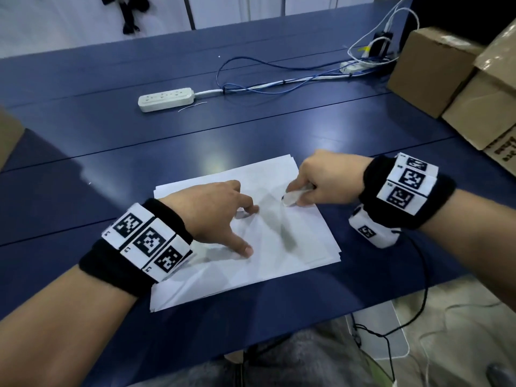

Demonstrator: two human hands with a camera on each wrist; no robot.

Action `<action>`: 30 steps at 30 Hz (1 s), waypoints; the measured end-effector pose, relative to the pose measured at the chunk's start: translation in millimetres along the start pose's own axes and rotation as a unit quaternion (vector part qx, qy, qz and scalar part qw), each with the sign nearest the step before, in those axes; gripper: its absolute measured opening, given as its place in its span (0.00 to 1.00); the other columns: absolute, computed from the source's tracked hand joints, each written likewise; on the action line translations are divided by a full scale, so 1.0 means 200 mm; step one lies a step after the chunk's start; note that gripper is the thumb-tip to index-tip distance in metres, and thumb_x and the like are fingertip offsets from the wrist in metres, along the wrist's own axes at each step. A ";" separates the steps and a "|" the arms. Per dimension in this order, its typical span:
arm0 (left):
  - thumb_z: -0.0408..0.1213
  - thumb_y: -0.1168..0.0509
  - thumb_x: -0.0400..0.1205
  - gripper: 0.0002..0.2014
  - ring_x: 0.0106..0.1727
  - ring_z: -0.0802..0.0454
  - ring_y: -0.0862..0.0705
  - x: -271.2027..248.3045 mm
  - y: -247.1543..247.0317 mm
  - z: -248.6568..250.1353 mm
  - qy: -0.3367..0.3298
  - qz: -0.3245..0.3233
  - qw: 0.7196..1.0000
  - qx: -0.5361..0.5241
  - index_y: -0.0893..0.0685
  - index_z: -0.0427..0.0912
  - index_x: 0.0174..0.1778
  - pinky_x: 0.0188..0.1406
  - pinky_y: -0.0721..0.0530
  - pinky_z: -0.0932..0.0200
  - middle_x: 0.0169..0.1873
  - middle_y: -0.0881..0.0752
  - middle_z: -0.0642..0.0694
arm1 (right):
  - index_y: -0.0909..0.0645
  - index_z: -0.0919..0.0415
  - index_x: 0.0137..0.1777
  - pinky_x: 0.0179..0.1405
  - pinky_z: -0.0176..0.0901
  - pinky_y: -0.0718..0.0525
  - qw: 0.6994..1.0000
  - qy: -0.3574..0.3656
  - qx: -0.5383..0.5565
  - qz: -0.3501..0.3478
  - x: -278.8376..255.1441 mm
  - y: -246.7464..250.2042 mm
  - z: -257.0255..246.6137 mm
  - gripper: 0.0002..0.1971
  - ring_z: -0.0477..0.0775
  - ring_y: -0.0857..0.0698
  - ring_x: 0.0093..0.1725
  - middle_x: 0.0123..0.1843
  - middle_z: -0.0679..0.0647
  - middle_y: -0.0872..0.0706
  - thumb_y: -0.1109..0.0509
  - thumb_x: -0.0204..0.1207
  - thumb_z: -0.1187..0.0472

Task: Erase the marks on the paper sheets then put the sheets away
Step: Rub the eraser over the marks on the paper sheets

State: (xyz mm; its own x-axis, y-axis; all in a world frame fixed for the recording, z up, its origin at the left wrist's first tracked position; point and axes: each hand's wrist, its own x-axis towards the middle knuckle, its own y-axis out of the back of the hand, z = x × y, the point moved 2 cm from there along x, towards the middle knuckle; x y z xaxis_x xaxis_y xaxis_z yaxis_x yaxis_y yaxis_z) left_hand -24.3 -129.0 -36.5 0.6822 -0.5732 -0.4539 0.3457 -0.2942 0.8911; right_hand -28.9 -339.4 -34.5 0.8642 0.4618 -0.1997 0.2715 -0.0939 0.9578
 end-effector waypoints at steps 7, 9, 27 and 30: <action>0.71 0.31 0.68 0.32 0.49 0.54 0.24 0.03 -0.02 0.04 0.028 0.045 0.999 0.003 0.22 0.60 0.65 0.40 0.27 0.57 0.47 0.30 0.58 | 0.13 0.39 0.58 0.36 0.25 0.29 0.984 0.089 0.057 -0.143 -0.17 -0.06 -0.10 0.15 0.33 0.20 0.33 0.31 0.38 0.19 0.27 0.71 0.49; 0.69 0.29 0.68 0.31 0.48 0.55 0.26 0.04 -0.02 0.04 0.028 0.049 0.998 -0.011 0.21 0.58 0.64 0.40 0.28 0.57 0.48 0.29 0.58 | 0.14 0.38 0.58 0.37 0.32 0.25 0.994 0.056 0.032 -0.087 -0.13 -0.04 -0.07 0.15 0.32 0.21 0.31 0.28 0.36 0.21 0.27 0.71 0.50; 0.61 0.25 0.69 0.27 0.57 0.51 0.21 0.04 -0.02 0.08 0.009 0.050 0.999 -0.020 0.17 0.52 0.59 0.54 0.18 0.50 0.59 0.25 0.55 | 0.12 0.50 0.56 0.43 0.51 0.15 0.999 -0.001 -0.043 -0.002 0.00 -0.01 -0.02 0.13 0.55 0.19 0.41 0.37 0.52 0.13 0.31 0.74 0.50; 0.64 0.26 0.69 0.27 0.56 0.51 0.21 0.05 -0.02 0.07 0.010 0.048 0.999 0.000 0.18 0.51 0.56 0.51 0.19 0.52 0.56 0.23 0.55 | 0.14 0.45 0.60 0.39 0.39 0.21 0.995 0.077 -0.017 -0.060 -0.12 -0.05 -0.07 0.15 0.43 0.22 0.36 0.35 0.44 0.19 0.30 0.73 0.51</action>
State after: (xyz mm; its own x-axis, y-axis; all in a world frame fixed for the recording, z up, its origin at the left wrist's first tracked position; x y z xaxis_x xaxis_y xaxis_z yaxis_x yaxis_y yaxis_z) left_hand -28.3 -144.2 -44.1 0.7248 -0.5831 -0.3669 0.2783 -0.2393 0.9302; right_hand -57.6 -336.3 -36.1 0.7506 0.5976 -0.2820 0.3525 -0.0012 0.9358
